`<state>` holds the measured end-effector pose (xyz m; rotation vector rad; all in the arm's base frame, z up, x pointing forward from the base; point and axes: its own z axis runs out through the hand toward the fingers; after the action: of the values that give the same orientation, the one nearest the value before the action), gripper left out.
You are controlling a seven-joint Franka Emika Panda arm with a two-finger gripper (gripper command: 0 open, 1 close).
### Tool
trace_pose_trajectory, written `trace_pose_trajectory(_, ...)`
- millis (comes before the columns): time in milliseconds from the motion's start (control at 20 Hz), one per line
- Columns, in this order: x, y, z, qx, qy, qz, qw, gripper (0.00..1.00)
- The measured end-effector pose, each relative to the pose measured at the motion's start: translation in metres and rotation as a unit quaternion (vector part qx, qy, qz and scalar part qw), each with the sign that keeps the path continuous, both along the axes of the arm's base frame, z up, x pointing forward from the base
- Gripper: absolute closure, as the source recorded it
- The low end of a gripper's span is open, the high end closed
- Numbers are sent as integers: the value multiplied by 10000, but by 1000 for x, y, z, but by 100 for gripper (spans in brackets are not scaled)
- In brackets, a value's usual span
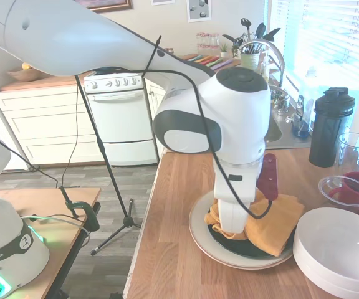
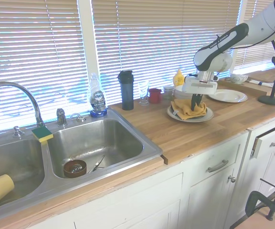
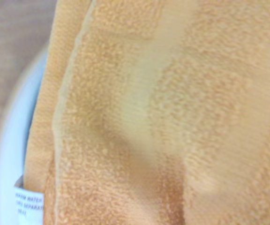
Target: Wipe the blue plate in counterclockwise motion
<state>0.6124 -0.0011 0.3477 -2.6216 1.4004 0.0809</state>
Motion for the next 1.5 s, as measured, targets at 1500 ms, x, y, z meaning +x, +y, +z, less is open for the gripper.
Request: trace_pose_trajectory(1500,-51,29,-5,-289,-252,143,9992,100)
